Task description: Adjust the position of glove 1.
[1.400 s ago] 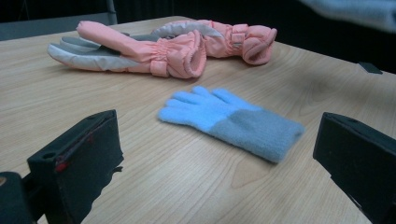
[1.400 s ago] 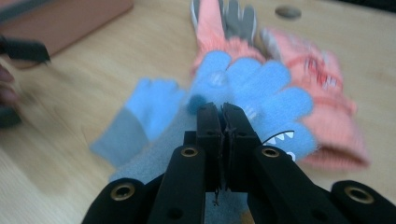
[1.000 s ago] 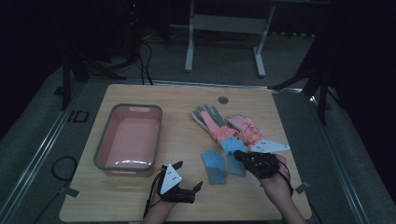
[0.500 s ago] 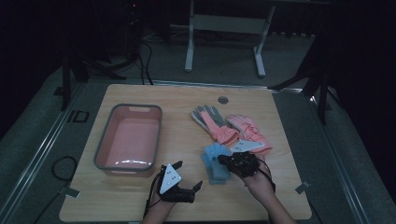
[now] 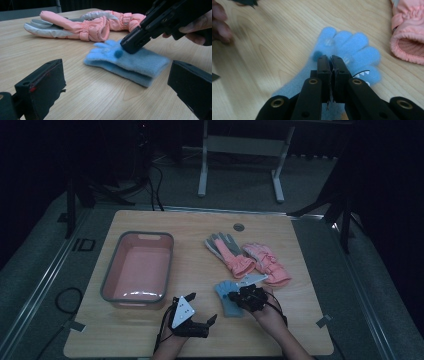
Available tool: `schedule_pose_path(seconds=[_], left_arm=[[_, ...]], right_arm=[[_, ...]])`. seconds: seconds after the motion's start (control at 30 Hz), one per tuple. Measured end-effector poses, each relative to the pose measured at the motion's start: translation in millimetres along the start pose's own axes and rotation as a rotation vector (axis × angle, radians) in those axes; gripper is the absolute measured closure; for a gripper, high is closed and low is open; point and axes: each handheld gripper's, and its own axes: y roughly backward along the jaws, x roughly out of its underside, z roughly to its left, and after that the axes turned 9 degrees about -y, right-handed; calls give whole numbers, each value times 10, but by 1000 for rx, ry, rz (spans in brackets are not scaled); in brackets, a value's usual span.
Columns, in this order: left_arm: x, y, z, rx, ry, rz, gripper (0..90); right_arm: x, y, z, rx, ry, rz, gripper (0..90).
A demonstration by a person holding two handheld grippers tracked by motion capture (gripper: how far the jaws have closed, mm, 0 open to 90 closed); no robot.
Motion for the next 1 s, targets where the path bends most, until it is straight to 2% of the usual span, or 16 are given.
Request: schedule_pose_path(seconds=[0.2,0.37,0.47,0.53,0.63,0.7,0.8,0.87,0.9,0.93,1.0], left_arm=[[-7,-10,-20,-5,-21,9,12],[-4,-7,-5,3,-11,7,12],[-5,-7,-9,3,-17,5,12],[-1,-2,-14,-19,-22,-10,12],[2,0,-6,-18,-18,-15,12],[-5,-6,-12,-41,-49,11,12],[-9,-13,-13,-39,-64,23,12],[-12,-16,-10,-44,-55,34,12],[-20,-14,-7,-65,-41,65,12],[-20,-14,-7,-65,-41,65,12],[-37,-14,22,-39,13,87,12]], right_arm=[[43,-91,-54,-2,1,26,856],[70,-143,-60,3,2,43,842],[78,-135,-55,1,-5,34,791],[65,-81,-44,4,1,23,754],[34,32,-65,-19,0,5,659],[18,102,-95,-30,0,-11,563],[17,179,-160,-35,-12,-36,395],[29,208,-213,-46,-36,-39,279],[36,216,-236,-49,-41,-30,224],[36,216,-236,-49,-41,-30,224],[72,260,-322,-76,-69,-38,134]])
